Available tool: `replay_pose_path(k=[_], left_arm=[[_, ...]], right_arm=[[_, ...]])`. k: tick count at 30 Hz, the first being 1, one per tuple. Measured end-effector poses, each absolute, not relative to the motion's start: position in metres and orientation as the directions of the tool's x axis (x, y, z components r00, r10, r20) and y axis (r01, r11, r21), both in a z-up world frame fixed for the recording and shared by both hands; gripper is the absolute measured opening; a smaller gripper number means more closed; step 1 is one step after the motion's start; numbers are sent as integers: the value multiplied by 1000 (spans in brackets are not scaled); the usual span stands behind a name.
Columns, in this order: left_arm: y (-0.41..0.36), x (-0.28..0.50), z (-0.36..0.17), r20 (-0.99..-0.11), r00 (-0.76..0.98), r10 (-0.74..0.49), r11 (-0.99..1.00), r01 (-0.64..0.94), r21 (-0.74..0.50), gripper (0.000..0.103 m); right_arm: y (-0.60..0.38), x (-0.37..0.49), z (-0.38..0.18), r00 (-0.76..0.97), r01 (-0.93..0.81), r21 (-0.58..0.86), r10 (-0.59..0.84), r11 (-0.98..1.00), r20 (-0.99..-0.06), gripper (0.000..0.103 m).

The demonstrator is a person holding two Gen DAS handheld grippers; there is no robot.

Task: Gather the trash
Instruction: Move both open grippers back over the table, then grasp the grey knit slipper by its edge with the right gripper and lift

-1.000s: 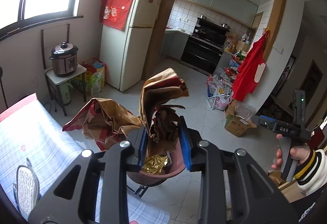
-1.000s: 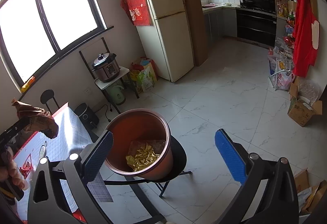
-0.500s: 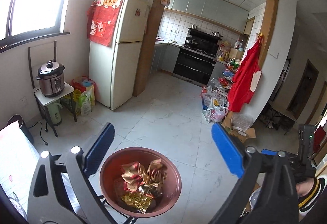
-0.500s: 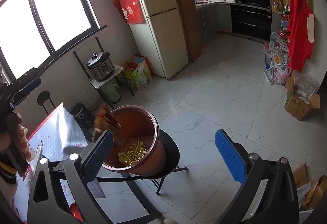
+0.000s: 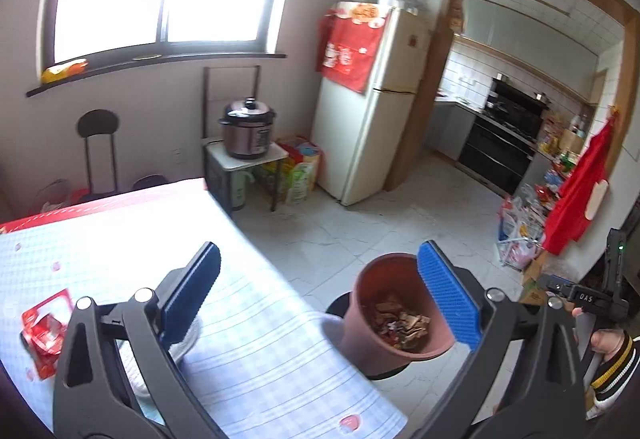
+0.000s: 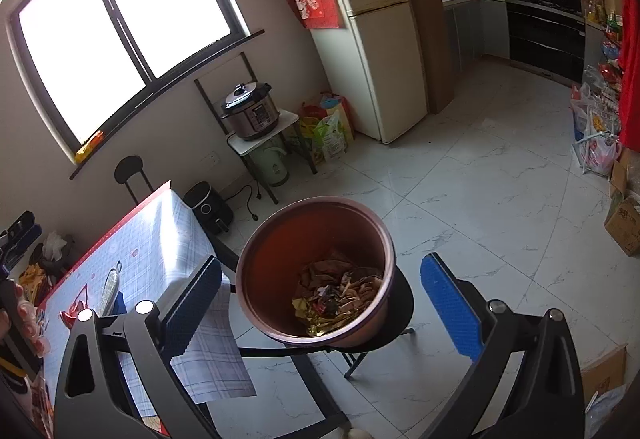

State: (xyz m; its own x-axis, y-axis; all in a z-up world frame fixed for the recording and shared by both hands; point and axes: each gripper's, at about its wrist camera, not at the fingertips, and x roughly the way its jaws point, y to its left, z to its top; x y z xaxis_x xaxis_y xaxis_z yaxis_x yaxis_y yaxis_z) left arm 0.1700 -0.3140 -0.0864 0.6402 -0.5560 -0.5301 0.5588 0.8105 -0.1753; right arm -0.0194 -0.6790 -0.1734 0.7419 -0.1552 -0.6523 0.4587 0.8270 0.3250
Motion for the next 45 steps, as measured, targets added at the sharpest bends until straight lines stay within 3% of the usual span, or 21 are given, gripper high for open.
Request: replay_pose_path(k=[9, 17, 28, 35, 45], left_arm=[[-118, 145, -88, -557, 775, -298, 954, 248, -166, 97], [7, 132, -109, -564, 790, -238, 963, 118, -241, 97], [93, 153, -149, -574, 776, -264, 935, 61, -348, 97], [132, 165, -164, -603, 757, -251, 938, 35, -346, 97], [162, 181, -176, -641, 732, -230, 950, 25, -312, 97]], right_arm=[[-581, 65, -167, 744, 275, 328, 17, 904, -668, 98], [-473, 115, -153, 732, 142, 329, 124, 934, -670, 98], [-368, 164, -166, 697, 47, 330, 206, 943, -687, 93], [-332, 212, -208, 673, 88, 371, 219, 925, -706, 85], [-315, 269, -276, 632, 206, 388, 181, 898, -754, 83]])
